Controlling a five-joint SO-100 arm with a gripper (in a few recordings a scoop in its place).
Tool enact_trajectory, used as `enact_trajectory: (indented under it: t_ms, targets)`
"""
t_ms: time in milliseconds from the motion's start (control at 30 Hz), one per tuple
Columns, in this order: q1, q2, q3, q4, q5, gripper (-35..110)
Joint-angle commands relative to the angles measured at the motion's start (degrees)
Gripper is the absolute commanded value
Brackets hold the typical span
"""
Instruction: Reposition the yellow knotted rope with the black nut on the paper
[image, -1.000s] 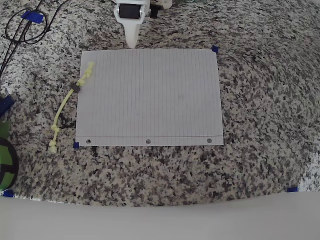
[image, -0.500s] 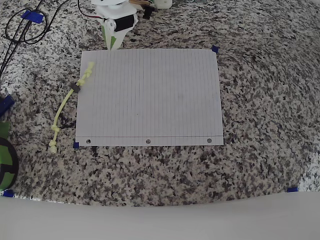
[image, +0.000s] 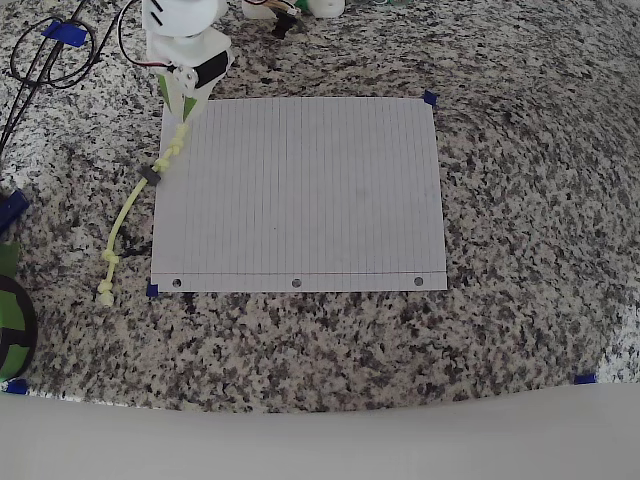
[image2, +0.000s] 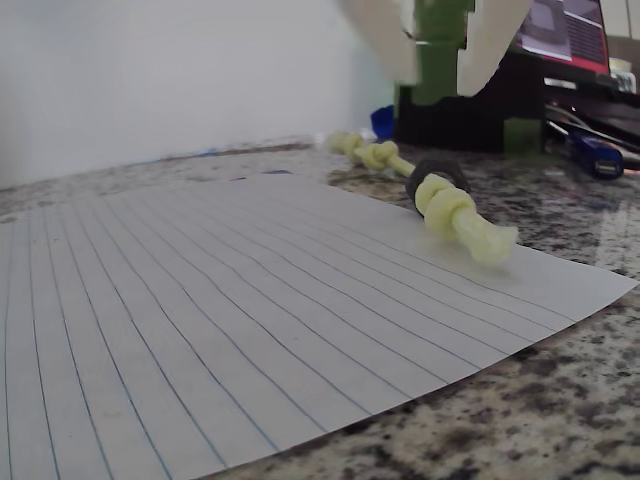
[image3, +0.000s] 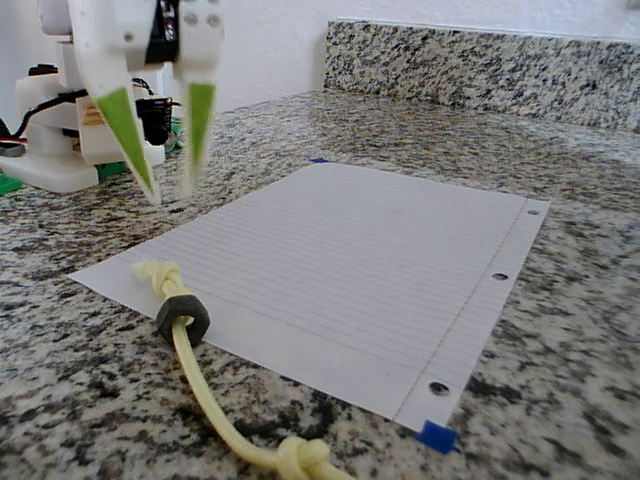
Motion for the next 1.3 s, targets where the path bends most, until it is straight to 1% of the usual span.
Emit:
enact_trajectory:
  t_ms: [0,133,267,433,500,667,1267]
  targets:
    - [1.1,-2.5,-2.3,-4.3,3.9,31]
    - [1.4,-5.8,-2.4,-8.2,7.7,37]
    - [2.2,-8.7,-2.4,-10.2,10.8,37]
    - [4.7,-10.9,-2.4,-10.1,19.1,37]
    - [5.5,-11.6,-2.4,-11.8,20.9,37]
    - [5.9,-12.9,-2.7,-15.4,21.5,37]
    - [3.4,-18.6,-2.7,-15.9,21.5,37]
